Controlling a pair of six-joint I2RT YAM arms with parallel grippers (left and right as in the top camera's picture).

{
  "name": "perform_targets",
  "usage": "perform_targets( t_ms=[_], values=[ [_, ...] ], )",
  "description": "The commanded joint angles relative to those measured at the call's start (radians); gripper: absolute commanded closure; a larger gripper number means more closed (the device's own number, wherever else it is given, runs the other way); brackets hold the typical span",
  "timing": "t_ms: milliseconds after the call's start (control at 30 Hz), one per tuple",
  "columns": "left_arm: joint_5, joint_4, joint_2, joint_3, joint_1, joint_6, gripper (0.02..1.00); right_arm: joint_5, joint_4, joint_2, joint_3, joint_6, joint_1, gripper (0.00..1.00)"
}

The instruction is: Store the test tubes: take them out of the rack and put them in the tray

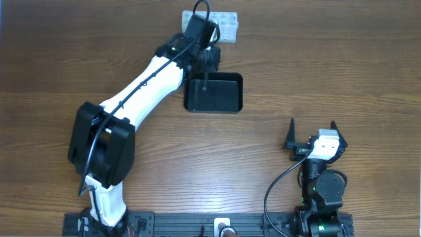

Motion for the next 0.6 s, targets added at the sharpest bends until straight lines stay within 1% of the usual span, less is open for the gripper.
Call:
perform_targets(
  t_ms=[33,233,600],
  values=[
    [-0.024,-0.029,0.025,-0.007,-0.001,-0.015,0.919,-0.005,-0.003,-0.001,-0.006,-0.004,-0.005,0.009],
    [-0.023,-0.063,0.031,-0.019,-0.01,-0.016,0.915,-0.005,-0.003,-0.001,-0.006,-0.004,-0.005,0.009],
    [-0.024,-0.064,0.068,-0.019,-0.034,-0.015,0.915,-0.005,-0.003,-0.001,-0.006,-0.004,-0.005,0.009]
  ],
)
